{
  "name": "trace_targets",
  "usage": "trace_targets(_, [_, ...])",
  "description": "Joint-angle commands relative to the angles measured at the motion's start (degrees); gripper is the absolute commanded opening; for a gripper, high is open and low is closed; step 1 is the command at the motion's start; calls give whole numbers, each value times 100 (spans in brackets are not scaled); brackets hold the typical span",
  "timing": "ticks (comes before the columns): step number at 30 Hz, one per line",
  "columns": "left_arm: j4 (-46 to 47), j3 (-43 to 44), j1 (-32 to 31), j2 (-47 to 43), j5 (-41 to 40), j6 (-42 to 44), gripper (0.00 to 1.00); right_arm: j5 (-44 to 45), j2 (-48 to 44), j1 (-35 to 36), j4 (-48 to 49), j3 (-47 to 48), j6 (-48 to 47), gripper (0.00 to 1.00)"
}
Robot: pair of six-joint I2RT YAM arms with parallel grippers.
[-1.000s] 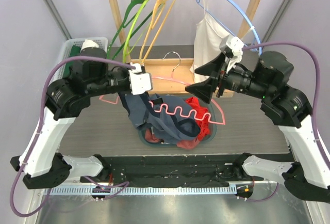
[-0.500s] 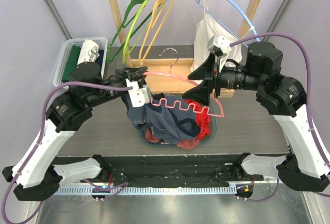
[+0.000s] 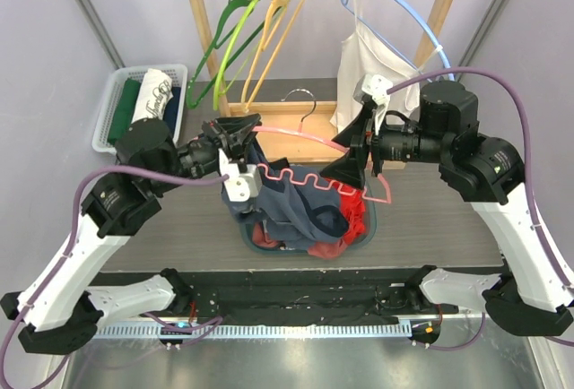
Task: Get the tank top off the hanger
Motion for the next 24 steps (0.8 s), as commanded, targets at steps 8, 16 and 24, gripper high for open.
trace_targets(8, [1482, -683, -111, -658, 155, 873, 0, -120, -155, -285, 9, -132, -64, 67])
trace_targets(16, [2062, -710, -119, -237, 58, 953, 0, -604, -330, -303, 229, -467, 68, 3])
trace_targets(24, [1705, 588, -497, 756, -1574, -545, 32, 1634, -1015, -294, 588, -536, -28, 1])
